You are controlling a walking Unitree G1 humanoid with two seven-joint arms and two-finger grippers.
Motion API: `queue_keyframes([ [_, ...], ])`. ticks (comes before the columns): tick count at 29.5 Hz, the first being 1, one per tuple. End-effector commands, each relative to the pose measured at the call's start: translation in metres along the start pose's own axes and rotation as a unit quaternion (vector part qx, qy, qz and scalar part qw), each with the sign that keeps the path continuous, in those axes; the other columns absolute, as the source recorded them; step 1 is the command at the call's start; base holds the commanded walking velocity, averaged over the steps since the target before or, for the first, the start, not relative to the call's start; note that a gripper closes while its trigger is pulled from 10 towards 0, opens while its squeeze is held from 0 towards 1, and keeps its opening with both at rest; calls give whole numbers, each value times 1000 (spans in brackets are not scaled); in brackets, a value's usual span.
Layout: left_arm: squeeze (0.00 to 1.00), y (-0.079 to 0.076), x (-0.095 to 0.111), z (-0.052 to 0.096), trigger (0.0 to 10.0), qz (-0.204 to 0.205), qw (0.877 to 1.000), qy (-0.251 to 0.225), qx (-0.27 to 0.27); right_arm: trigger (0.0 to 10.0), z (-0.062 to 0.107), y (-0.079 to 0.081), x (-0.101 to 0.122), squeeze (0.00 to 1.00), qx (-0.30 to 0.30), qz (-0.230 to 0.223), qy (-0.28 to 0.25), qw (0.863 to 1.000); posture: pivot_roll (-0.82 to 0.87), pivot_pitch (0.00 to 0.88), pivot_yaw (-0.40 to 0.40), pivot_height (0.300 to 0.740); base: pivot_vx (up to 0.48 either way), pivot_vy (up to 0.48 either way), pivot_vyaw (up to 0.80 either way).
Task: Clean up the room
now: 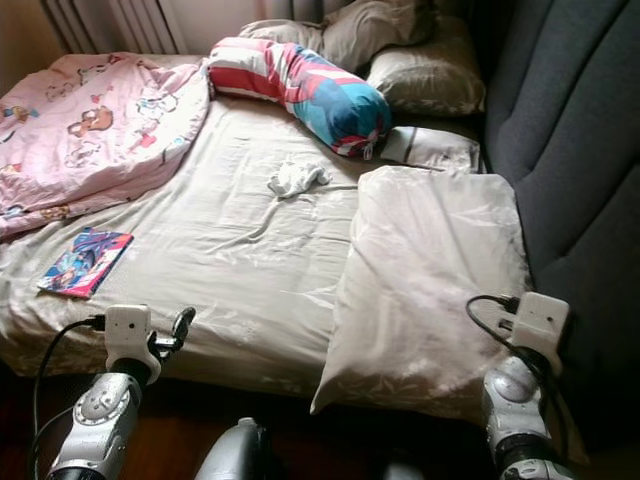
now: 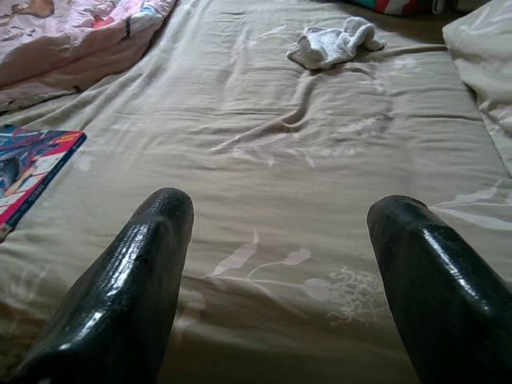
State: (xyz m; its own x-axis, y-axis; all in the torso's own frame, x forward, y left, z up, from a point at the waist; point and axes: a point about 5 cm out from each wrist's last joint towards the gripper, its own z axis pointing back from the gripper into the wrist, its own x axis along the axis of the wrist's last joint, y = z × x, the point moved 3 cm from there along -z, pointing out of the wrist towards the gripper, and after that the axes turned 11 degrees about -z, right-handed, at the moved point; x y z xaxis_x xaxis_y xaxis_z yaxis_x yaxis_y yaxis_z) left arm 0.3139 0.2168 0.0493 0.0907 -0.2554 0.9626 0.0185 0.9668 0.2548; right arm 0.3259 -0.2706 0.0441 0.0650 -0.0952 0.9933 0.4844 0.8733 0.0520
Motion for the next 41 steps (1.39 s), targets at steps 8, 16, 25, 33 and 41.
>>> queue_keyframes([
  [8,0,13,-15,4,10000,15,999,27,33,10000,15,36,-20,0,133,-42,51,989,21,105,34,673,0,0,0],
  [16,0,23,-40,12,10000,52,993,75,71,10000,26,41,-44,0,183,-13,115,976,21,90,13,723,0,0,0],
  [25,0,16,-90,37,10000,57,978,190,63,10000,44,24,-79,0,166,-7,201,965,33,49,-14,740,0,0,0],
  [33,0,3,-118,54,10000,80,956,278,48,10000,67,16,-108,0,159,10,265,951,21,8,-18,740,0,0,0],
  [41,0,-18,-137,72,10000,35,941,337,-1,10000,102,-19,-145,0,48,-37,349,935,8,0,17,740,0,0,0],
])
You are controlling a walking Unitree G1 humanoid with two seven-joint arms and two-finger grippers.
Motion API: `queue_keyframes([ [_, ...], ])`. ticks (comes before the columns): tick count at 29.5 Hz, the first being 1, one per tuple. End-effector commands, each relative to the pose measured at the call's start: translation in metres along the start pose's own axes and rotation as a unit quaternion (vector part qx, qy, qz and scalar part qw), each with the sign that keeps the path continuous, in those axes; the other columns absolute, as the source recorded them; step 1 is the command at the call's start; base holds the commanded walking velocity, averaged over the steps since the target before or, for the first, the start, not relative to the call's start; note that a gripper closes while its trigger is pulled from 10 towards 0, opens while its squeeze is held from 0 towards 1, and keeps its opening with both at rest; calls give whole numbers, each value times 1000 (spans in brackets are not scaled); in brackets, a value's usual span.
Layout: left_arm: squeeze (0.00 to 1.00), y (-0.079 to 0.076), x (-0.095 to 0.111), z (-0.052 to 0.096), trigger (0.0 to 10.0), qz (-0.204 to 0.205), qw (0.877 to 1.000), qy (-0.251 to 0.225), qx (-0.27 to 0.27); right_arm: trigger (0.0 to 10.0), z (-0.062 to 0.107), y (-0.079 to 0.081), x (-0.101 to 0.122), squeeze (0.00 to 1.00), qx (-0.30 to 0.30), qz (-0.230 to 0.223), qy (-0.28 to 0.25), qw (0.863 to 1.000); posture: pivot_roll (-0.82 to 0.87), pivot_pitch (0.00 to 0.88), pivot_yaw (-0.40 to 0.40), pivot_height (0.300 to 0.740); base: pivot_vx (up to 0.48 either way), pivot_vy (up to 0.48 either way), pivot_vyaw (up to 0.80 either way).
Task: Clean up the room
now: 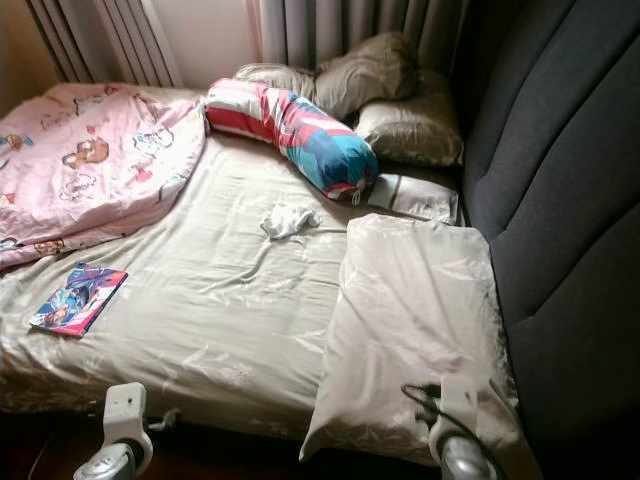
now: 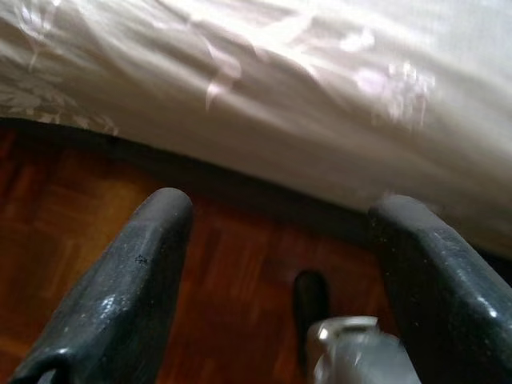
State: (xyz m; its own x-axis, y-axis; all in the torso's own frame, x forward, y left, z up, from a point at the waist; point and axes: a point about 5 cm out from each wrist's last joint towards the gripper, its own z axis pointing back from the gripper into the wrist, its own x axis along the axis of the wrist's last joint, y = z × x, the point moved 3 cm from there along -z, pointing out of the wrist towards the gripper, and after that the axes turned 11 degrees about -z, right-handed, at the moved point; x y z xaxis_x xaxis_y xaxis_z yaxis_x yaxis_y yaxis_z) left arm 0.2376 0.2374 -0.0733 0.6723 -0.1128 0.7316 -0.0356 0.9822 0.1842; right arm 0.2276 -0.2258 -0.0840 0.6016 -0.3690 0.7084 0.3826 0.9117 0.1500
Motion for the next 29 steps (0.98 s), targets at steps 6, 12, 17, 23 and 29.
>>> queue_keyframes([
  [6,0,-7,-21,5,10000,-16,999,33,-12,10000,9,3,-38,0,-14,-39,45,998,-1,0,23,740,0,0,0],
  [12,0,-10,-24,6,10000,-18,999,41,-13,10000,11,6,-43,0,-6,-29,57,998,-4,0,29,740,0,59,0],
  [17,0,-11,-24,6,10000,-20,999,40,-16,10000,11,9,-44,0,2,-26,60,998,0,0,26,740,0,400,0],
  [23,0,-11,-28,8,10000,-19,999,43,-15,10000,12,6,-48,0,5,-18,73,997,12,0,17,740,0,401,0],
  [29,0,-12,-32,9,10000,-16,999,48,-14,10000,15,-12,-50,0,-10,-7,81,997,19,0,14,740,0,404,0],
])
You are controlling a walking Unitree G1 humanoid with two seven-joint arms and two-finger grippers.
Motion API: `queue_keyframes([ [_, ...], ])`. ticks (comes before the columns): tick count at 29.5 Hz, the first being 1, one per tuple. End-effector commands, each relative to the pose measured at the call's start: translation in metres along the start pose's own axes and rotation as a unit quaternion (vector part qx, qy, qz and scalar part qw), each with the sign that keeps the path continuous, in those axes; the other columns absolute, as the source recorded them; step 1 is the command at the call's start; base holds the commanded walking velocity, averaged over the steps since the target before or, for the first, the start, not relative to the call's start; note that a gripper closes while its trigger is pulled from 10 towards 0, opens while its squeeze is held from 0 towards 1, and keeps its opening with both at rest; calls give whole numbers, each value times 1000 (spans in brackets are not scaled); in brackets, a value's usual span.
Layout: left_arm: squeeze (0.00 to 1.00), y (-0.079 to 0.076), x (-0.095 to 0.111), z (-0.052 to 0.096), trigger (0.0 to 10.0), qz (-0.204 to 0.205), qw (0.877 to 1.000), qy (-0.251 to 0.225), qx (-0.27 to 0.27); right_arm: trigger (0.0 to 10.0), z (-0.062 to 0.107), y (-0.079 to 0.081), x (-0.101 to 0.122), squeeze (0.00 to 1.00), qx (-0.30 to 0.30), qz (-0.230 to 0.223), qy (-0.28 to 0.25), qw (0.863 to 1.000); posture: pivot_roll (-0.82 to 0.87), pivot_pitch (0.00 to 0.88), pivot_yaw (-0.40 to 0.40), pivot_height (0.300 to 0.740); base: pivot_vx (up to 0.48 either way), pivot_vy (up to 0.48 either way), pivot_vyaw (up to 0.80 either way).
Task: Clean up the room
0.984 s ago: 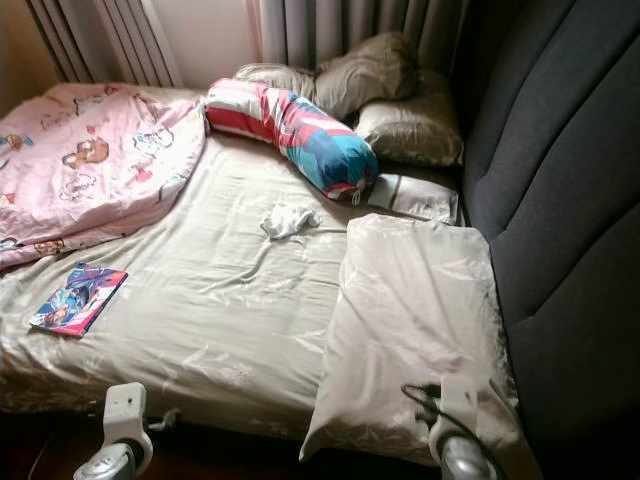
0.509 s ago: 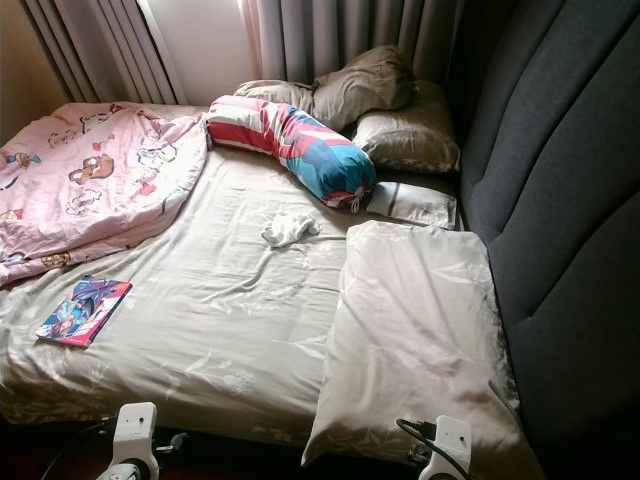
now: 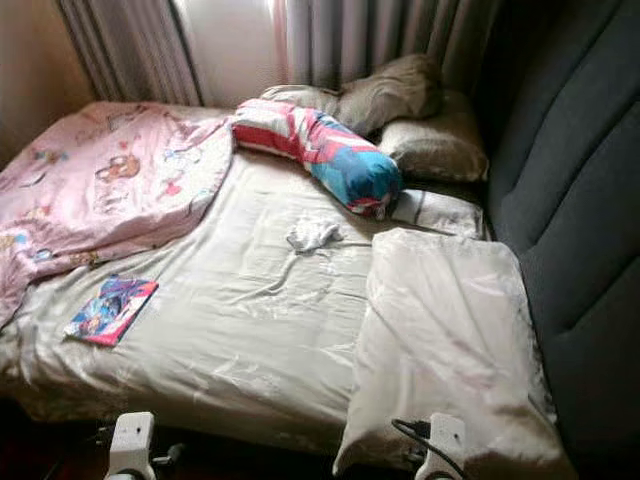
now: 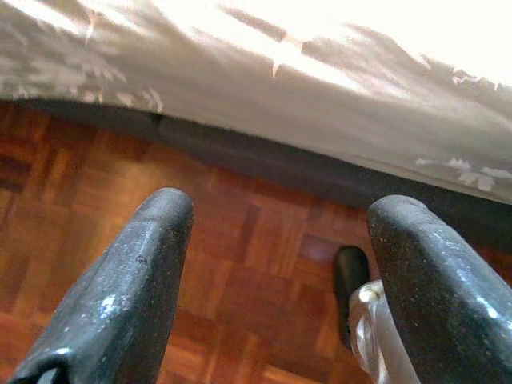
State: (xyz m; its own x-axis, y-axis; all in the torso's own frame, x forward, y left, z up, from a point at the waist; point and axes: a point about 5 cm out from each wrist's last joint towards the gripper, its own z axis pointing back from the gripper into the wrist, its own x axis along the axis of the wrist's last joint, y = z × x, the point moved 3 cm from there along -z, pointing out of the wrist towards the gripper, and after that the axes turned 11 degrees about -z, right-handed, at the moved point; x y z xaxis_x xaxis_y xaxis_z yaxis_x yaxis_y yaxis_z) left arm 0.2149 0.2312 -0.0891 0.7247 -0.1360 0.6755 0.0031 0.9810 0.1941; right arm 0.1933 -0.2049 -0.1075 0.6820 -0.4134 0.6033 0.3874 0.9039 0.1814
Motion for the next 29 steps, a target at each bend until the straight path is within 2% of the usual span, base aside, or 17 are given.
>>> queue_keyframes([
  [1,0,-4,-6,1,10000,1,1000,13,-4,10000,3,-18,-6,0,-25,6,13,1000,22,0,15,740,0,409,0],
  [5,0,-3,-7,1,10000,1,1000,15,-4,10000,5,-25,-7,0,-32,5,16,999,23,0,14,740,0,425,0],
  [11,0,-2,-4,0,10000,7,1000,13,0,10000,3,-16,-6,0,-28,1,10,1000,26,0,19,740,0,426,0],
  [29,0,-2,1,-2,10000,9,1000,11,2,10000,2,-11,-3,0,-23,-5,8,1000,28,5,20,740,0,429,0],
])
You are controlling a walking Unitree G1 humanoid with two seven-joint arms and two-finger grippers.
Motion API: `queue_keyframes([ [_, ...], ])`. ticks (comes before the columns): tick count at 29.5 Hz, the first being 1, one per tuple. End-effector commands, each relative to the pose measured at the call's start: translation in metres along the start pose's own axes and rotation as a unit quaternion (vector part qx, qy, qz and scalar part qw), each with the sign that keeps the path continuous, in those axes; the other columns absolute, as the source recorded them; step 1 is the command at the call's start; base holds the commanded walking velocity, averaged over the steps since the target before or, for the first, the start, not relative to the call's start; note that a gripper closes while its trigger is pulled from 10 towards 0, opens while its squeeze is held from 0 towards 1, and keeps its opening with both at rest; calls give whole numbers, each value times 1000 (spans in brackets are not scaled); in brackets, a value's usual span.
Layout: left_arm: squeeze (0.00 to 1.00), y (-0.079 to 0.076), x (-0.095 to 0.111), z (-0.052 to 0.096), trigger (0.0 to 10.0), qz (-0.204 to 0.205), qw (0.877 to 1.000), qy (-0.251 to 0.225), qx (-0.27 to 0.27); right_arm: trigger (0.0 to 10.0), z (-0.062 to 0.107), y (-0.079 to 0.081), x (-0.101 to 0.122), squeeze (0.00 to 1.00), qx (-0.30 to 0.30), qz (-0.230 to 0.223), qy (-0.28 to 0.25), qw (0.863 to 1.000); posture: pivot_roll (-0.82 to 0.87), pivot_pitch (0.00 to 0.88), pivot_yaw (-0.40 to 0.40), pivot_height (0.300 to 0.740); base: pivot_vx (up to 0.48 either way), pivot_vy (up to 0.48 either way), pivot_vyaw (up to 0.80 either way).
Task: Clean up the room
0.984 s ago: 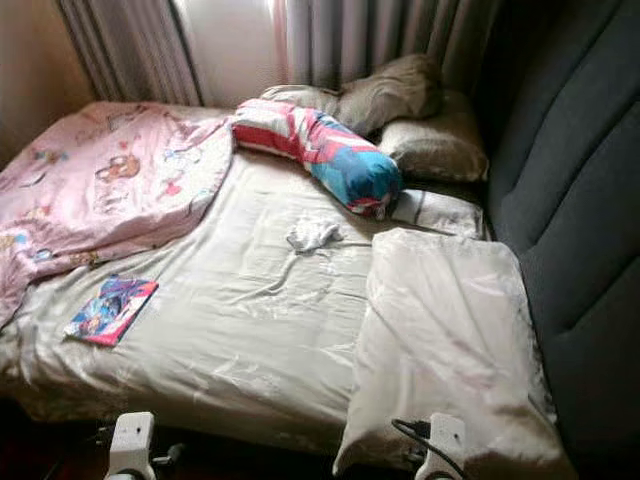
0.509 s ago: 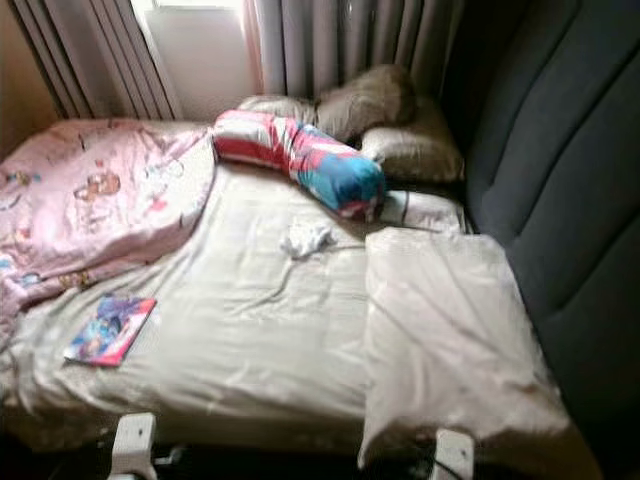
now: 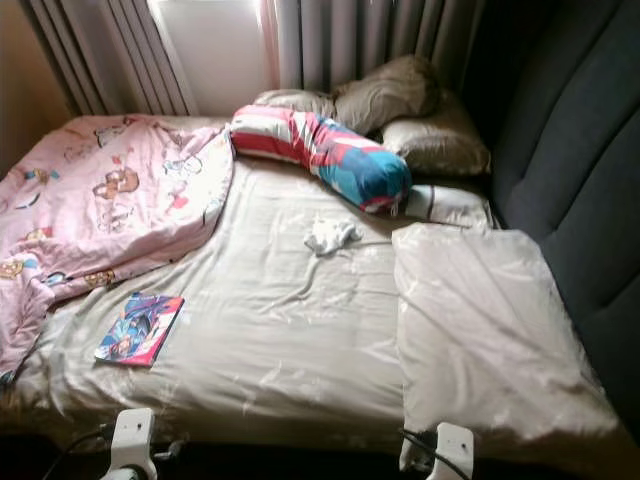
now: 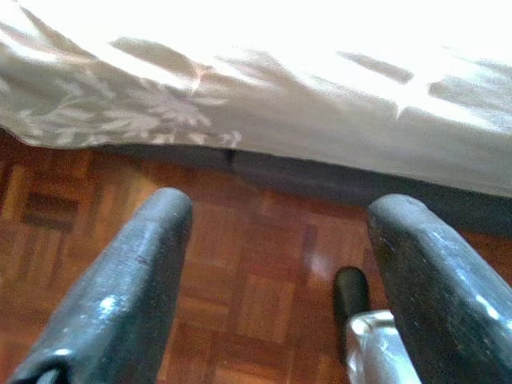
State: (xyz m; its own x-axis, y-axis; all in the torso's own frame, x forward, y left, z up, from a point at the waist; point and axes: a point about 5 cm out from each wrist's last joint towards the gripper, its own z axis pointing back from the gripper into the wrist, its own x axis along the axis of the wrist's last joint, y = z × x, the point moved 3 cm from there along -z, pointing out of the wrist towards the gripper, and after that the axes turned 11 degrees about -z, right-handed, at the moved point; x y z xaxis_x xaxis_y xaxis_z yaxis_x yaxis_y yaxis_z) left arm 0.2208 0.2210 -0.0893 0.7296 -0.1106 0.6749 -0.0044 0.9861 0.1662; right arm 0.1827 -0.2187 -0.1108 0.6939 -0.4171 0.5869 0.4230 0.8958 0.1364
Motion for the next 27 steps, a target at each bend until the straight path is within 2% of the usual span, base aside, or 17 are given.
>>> queue_keyframes([
  [1,0,8,-4,1,10000,-3,1000,8,10,10000,-1,6,1,0,7,-4,-2,1000,29,6,19,740,0,442,0],
  [27,0,7,-3,0,10000,4,1000,9,13,10000,-1,8,0,0,16,13,6,1000,32,19,12,740,0,441,0],
])
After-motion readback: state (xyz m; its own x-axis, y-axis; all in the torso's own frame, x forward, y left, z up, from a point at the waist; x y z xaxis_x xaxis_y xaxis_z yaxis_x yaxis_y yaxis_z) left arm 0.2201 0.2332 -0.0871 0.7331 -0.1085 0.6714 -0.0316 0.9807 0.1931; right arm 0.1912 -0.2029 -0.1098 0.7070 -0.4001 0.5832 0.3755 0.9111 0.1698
